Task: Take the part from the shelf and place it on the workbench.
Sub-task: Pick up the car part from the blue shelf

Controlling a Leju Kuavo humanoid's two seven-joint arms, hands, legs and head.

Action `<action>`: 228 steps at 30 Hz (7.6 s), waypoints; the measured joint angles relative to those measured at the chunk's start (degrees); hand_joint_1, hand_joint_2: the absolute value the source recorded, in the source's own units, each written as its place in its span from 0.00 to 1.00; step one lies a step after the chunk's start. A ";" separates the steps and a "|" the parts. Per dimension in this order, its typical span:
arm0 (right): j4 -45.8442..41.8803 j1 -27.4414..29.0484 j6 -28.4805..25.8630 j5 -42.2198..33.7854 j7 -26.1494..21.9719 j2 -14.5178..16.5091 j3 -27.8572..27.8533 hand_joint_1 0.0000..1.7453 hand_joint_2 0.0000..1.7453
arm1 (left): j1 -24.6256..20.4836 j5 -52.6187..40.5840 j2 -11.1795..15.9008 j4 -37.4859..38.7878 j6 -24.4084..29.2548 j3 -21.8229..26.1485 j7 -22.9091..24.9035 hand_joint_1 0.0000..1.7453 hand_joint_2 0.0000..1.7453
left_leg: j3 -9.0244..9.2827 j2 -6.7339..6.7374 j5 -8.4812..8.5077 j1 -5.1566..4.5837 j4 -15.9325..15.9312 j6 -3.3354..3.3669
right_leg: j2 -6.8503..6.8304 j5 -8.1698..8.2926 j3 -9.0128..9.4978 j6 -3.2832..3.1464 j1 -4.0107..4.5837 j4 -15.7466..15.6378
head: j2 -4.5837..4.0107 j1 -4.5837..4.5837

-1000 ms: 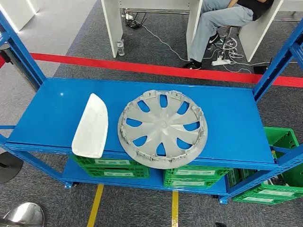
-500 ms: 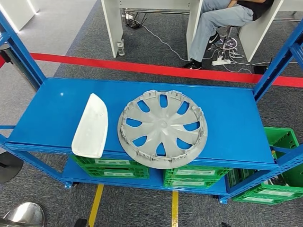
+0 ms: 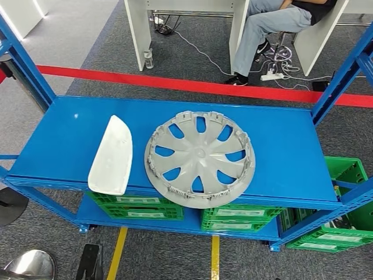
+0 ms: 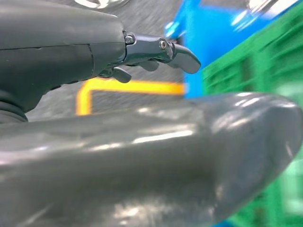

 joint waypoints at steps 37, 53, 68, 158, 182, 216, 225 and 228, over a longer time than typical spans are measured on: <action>4.06 -2.22 -1.82 -12.30 -2.92 1.67 9.79 0.00 0.00 | 9.51 9.74 8.74 -56.55 24.21 -36.22 -7.95 0.00 1.00 | 0.01 0.00 0.00 0.00 0.00 0.00 | 0.00 0.00 0.13 0.00 -0.01 0.01 | 0.00 0.02; 4.12 -2.28 -0.15 -14.76 -2.75 1.61 14.17 0.00 0.00 | 9.09 -21.46 11.51 -54.83 30.28 -43.28 7.27 0.00 1.00 | 0.01 0.00 0.00 0.00 0.00 0.00 | 0.02 0.00 0.05 0.00 0.00 0.01 | 0.00 0.01; 4.25 -2.31 1.20 -16.68 -2.07 1.17 16.87 0.00 0.00 | 7.44 -43.96 13.65 -51.79 32.67 -46.59 24.31 0.00 1.00 | 0.02 0.00 0.00 0.00 0.01 0.00 | 0.01 0.00 -0.01 0.00 -0.01 0.01 | 0.00 0.02; 4.36 -2.73 4.75 -19.65 -0.02 -2.90 27.23 0.00 0.00 | -7.94 -21.56 7.88 -22.13 24.86 -36.58 16.28 0.00 1.00 | 0.02 0.00 0.01 0.00 0.03 0.01 | 0.01 0.03 0.16 0.04 -0.01 0.02 | 0.00 0.01; 4.36 -3.09 4.58 -20.98 0.05 -3.23 28.31 0.00 0.00 | -10.17 -24.85 9.17 -18.47 25.75 -34.96 17.14 1.00 1.00 | 0.02 0.00 0.02 0.00 0.04 0.01 | 0.01 0.03 0.18 0.04 -0.01 0.02 | 0.00 0.02; 4.36 -3.12 4.26 -21.83 0.14 -3.31 29.05 0.00 0.00 | -11.99 -27.23 10.07 -19.71 27.94 -34.62 17.25 1.00 1.00 | 0.13 0.00 0.02 0.00 0.03 0.01 | 0.02 0.03 0.27 0.04 0.00 0.03 | 0.00 0.02; 4.36 -3.09 4.45 -22.75 0.03 -3.31 30.42 0.00 0.00 | -10.98 -46.26 10.79 -32.21 35.62 -37.08 20.32 1.00 1.00 | 0.12 0.01 0.01 0.00 0.03 0.01 | 0.03 0.02 0.27 0.04 -0.01 0.03 | 0.00 0.02; 4.36 -3.10 4.30 -23.03 -0.04 -3.31 31.06 0.00 0.00 | -10.35 -49.58 11.29 -37.76 35.74 -38.28 21.21 1.00 1.00 | 0.12 0.01 0.01 0.00 0.03 0.01 | 0.04 0.02 0.26 0.04 -0.01 0.03 | 0.00 0.02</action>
